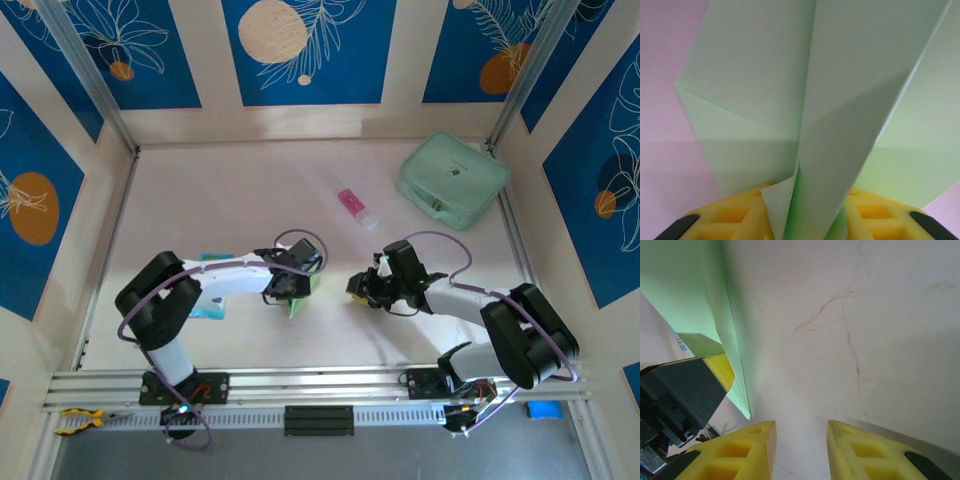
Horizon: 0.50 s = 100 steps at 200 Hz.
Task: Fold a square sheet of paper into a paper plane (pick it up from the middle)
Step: Move a paper plane to the center of the table.
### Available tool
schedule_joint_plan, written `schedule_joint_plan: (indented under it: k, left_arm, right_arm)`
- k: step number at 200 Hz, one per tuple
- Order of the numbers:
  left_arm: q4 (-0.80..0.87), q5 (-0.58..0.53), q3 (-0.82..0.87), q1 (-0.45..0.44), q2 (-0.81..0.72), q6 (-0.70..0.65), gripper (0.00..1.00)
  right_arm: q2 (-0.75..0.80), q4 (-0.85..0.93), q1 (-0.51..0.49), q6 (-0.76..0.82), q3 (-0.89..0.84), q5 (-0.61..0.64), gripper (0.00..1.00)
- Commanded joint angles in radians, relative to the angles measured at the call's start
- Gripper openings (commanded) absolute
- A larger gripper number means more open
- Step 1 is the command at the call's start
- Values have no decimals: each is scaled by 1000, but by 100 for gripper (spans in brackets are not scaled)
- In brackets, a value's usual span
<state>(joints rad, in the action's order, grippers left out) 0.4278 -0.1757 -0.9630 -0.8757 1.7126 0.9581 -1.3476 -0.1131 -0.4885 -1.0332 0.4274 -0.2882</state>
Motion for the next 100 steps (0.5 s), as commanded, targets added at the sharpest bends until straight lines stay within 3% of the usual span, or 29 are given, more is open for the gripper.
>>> schedule_joint_plan:
  k: [1,38,100]
  left_arm:
    - [65,-24,-1,-23,32,86,36]
    - [92,-49,-13,-49,33,158,38]
    - [130,-71,-40,-55,61,145,44]
  right_arm:
    - [-21,-41,14,31,-16,-57,33]
    - [-41,-84,19,37,-24,-86,34]
    - [-41,-96,20,47,-26,-111,34]
